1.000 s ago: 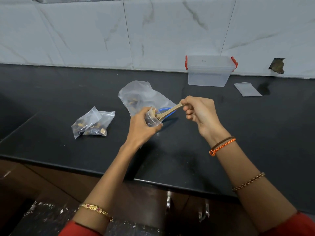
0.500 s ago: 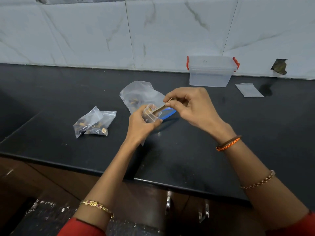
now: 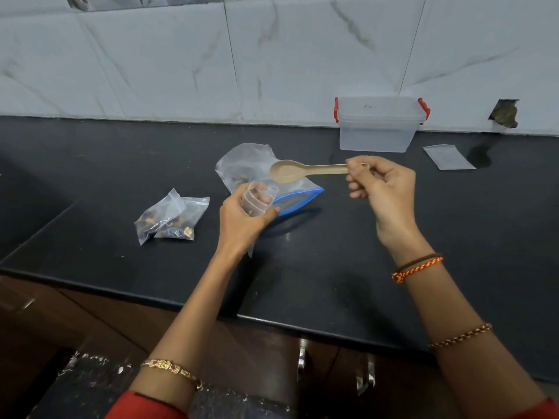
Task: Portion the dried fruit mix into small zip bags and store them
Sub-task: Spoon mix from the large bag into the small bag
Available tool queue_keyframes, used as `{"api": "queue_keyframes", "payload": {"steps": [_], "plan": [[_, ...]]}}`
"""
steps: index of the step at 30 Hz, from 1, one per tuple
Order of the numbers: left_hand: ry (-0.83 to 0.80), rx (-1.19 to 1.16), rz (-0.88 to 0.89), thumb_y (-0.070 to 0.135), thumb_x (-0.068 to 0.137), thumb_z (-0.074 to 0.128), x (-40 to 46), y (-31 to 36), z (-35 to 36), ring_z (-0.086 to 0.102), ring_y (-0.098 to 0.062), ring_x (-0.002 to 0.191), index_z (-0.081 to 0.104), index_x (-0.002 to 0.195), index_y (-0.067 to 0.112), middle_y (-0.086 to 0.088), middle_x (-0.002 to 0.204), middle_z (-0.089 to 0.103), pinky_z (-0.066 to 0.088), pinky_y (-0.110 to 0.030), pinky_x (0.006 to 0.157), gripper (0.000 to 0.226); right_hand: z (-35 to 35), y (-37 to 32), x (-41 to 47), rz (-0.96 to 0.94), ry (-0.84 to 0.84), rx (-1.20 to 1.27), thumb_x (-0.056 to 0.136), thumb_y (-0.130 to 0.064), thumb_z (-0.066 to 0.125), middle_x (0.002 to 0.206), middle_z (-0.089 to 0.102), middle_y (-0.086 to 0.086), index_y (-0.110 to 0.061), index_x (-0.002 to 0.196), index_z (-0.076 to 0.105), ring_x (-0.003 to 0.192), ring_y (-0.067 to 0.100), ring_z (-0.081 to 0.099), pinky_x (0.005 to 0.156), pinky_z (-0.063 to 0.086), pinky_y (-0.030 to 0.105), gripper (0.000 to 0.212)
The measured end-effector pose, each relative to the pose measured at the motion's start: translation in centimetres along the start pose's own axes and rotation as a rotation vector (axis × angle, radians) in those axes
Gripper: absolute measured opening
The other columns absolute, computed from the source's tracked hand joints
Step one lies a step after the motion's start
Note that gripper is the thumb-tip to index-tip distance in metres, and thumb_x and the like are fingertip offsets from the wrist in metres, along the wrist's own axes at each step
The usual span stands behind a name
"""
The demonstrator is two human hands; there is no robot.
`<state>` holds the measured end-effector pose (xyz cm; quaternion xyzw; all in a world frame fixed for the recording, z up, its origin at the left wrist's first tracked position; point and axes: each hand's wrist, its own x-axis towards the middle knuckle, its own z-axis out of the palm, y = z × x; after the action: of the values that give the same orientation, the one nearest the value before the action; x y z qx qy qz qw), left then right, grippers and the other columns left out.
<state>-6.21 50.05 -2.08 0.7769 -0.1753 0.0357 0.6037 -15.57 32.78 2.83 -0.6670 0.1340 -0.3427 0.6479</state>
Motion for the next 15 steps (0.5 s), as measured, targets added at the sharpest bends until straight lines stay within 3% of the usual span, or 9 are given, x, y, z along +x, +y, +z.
{"api": "queue_keyframes", "payload": {"steps": [3, 5, 10, 15], "plan": [[0.099, 0.179, 0.040, 0.025, 0.065, 0.069, 0.1, -0.5, -0.1, 0.062, -0.018, 0.075, 0.063, 0.098, 0.018, 0.000, 0.078, 0.067, 0.051, -0.028, 0.068, 0.034, -0.5, 1.2, 0.2, 0.314, 0.168, 0.176, 0.087, -0.007, 0.061, 0.059, 0.058, -0.001, -0.009, 0.078, 0.064, 0.048, 0.002, 0.052, 0.047, 0.046, 0.011, 0.010], [0.139, 0.357, 0.049, 0.025, 0.072, 0.066, 0.4, -0.8, 0.0, 0.062, -0.029, 0.083, 0.062, 0.103, 0.017, -0.006, 0.085, 0.069, 0.051, -0.037, 0.071, 0.033, -0.8, 2.1, 0.1, 0.411, 0.224, 0.213, 0.086, -0.006, 0.061, 0.054, 0.057, -0.002, -0.008, 0.073, 0.062, 0.046, 0.002, 0.051, 0.045, 0.045, 0.012, 0.013], [0.095, 0.541, 0.068, 0.024, 0.076, 0.069, 1.0, -0.7, 0.7, 0.059, -0.031, 0.089, 0.060, 0.107, 0.014, -0.007, 0.094, 0.067, 0.036, -0.029, 0.066, 0.034, -1.1, 3.5, -0.3, 0.485, 0.216, 0.126, 0.087, -0.006, 0.059, 0.061, 0.054, 0.001, -0.009, 0.073, 0.060, 0.048, 0.004, 0.049, 0.043, 0.044, 0.012, 0.014], [0.089, 0.610, 0.054, 0.015, 0.078, 0.060, 1.6, -1.4, 1.2, 0.058, -0.035, 0.085, 0.060, 0.106, 0.014, -0.010, 0.084, 0.065, 0.032, -0.029, 0.063, 0.028, -0.2, 4.6, -0.5, 0.476, 0.196, 0.050, 0.087, -0.006, 0.057, 0.060, 0.053, 0.002, -0.008, 0.072, 0.059, 0.051, 0.007, 0.047, 0.042, 0.043, 0.012, 0.016]]}}
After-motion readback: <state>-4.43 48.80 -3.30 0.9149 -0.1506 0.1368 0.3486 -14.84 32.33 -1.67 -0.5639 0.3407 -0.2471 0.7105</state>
